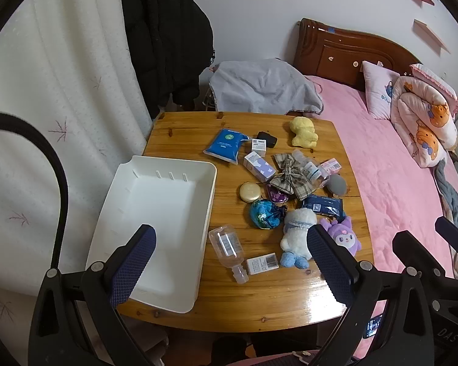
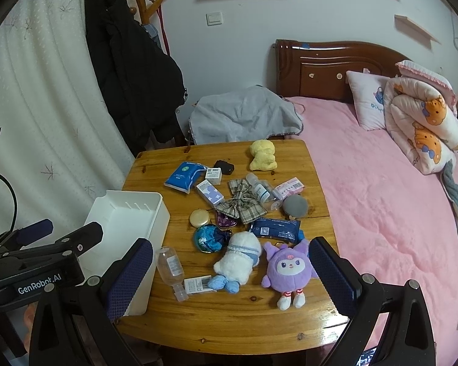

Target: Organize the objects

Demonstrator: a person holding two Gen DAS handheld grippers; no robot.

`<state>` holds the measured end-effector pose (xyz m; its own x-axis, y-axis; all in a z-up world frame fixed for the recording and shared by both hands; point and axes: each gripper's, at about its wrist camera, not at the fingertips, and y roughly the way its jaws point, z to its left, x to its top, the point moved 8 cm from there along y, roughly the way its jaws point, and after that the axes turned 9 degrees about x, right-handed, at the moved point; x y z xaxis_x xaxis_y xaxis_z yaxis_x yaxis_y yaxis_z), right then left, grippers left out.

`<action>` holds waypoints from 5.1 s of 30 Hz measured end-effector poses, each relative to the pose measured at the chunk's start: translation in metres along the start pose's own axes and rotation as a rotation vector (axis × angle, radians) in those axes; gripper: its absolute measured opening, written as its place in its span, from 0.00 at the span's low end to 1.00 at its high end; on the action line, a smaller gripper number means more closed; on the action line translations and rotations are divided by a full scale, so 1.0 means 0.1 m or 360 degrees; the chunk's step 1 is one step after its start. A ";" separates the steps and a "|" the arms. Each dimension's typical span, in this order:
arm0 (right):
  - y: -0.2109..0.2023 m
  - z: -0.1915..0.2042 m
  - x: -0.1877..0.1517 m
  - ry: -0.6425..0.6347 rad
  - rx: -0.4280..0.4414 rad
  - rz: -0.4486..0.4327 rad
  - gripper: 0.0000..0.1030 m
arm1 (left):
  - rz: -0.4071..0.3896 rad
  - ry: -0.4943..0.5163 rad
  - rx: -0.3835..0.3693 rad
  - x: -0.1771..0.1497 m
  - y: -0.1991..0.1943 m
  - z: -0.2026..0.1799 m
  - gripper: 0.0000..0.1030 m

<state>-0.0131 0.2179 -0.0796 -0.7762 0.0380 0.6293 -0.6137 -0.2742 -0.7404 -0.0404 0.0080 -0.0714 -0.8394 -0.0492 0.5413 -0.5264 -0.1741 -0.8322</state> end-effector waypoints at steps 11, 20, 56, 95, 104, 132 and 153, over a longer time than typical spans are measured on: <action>-0.04 -0.10 -0.02 0.0027 0.0003 0.0003 1.00 | 0.0001 0.0012 0.0005 -0.02 0.00 -0.05 0.97; -0.04 -0.16 -0.05 0.0049 0.0008 0.0007 1.00 | 0.0010 0.0031 0.0016 -0.06 0.01 -0.12 0.97; 0.15 -1.18 -0.10 0.0269 -0.0229 -0.0011 1.00 | 0.0099 0.0180 -0.0160 -0.03 0.30 -0.77 0.97; 2.18 -1.74 -1.34 0.0207 0.0253 0.0558 0.88 | 0.0869 0.0549 -0.0039 -1.01 2.55 -1.87 0.84; 2.21 -1.59 -1.39 0.0184 0.0404 0.0605 0.63 | 0.1021 0.0436 0.0030 -1.19 2.54 -1.74 0.65; 0.62 -1.17 -0.29 -0.0142 0.0434 -0.0011 0.58 | 0.0398 0.0129 -0.0034 -0.35 0.50 -1.11 0.58; 0.41 0.79 0.15 -0.0455 0.0593 -0.0063 0.58 | 0.0088 -0.0309 0.0132 -0.27 0.22 1.42 0.58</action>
<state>-0.0384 0.1315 -0.0824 -0.6502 -0.1966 0.7339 -0.5079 -0.6059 -0.6123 -0.0103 -0.1340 -0.0872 -0.8206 -0.2479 0.5149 -0.4608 -0.2460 -0.8527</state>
